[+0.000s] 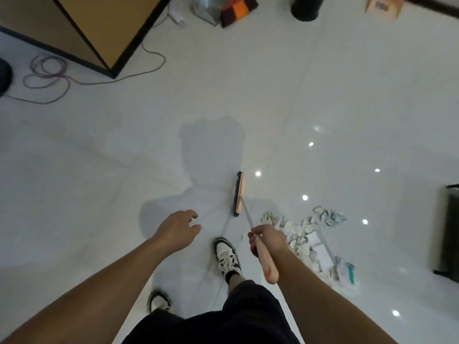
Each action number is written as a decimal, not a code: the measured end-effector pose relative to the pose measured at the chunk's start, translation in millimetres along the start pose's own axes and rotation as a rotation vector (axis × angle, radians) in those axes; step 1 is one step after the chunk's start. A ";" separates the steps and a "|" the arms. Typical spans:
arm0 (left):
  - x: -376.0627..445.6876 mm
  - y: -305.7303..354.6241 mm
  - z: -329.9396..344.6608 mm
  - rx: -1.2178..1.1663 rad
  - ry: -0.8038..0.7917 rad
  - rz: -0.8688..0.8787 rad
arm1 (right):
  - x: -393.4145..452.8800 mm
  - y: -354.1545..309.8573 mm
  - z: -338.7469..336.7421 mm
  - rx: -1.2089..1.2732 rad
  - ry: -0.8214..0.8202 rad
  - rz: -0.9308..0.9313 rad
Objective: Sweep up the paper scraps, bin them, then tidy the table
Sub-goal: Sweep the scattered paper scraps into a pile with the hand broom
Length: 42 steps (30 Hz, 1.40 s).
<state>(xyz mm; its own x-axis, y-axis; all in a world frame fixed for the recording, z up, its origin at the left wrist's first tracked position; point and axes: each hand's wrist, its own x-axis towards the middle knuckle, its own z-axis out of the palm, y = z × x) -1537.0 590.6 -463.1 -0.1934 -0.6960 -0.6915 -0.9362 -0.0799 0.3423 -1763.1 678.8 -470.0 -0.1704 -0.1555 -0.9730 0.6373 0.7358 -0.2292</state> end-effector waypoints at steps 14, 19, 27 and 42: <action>-110.9 -236.1 3.8 -0.117 0.030 -0.107 | -51.7 213.1 150.7 -0.461 -0.174 0.096; -180.6 -367.9 13.1 -0.237 0.120 -0.273 | -68.1 313.8 251.8 -0.731 -0.268 0.105; -224.0 -441.3 27.5 -0.293 0.156 -0.350 | -64.3 338.7 278.8 -0.750 -0.243 0.045; -73.0 -174.2 -2.1 0.063 -0.032 0.164 | -35.3 166.9 26.8 0.079 0.094 -0.029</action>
<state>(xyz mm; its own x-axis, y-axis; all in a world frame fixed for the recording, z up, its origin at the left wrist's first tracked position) -1359.2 653.8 -470.8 -0.3531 -0.6727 -0.6502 -0.9079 0.0785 0.4119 -1630.6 789.4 -474.6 -0.2573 -0.1106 -0.9600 0.6876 0.6771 -0.2623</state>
